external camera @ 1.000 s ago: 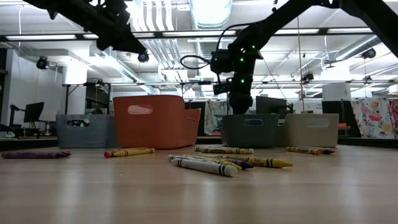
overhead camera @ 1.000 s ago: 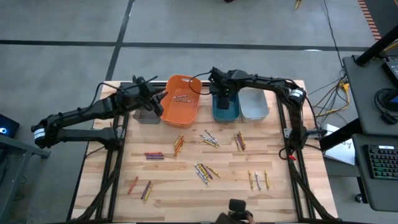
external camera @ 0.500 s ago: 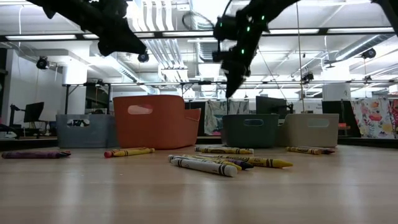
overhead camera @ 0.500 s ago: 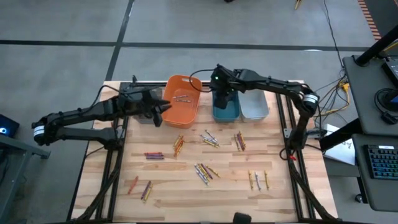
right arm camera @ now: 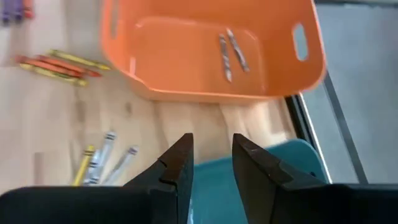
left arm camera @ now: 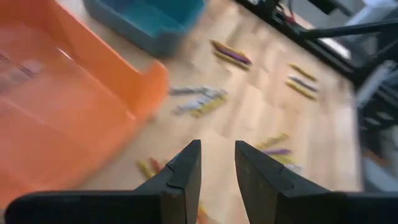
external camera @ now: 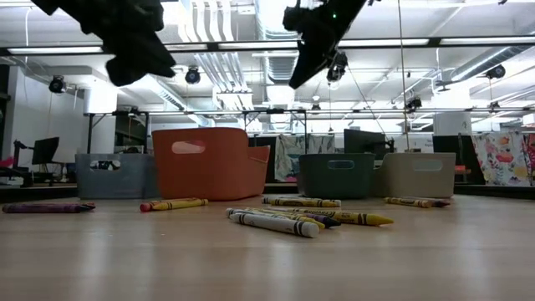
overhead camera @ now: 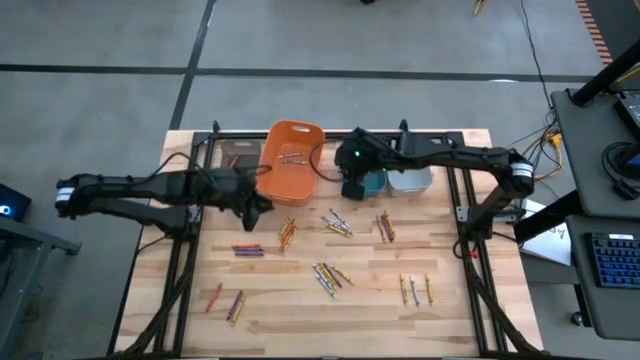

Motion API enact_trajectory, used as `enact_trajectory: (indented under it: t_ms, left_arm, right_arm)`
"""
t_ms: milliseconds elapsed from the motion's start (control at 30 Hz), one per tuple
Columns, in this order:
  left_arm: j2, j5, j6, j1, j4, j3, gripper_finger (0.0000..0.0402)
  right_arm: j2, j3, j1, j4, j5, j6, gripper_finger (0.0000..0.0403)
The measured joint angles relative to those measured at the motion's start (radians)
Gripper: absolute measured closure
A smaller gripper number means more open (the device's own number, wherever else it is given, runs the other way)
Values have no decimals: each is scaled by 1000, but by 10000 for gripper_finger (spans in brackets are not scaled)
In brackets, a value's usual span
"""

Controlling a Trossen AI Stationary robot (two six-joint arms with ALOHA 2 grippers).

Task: Sort crayons
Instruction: Put the orange crayon into the black bin

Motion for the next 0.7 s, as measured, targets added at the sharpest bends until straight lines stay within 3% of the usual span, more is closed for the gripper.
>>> enact_trajectory:
  t_ms: [167, 400, 700]
  left_arm:
    - [9, 0, -212, -160, -15, 0, 322]
    - [35, -25, -564, -393, -177, 0, 331]
    - [182, 51, -1053, -701, -327, 0, 345]
  right_arm:
    - [-16, -49, 61, 85, 0, -1, 309]
    - [-12, -69, 100, 135, 0, -4, 319]
    - [-8, -69, 106, 147, 1, -5, 312]
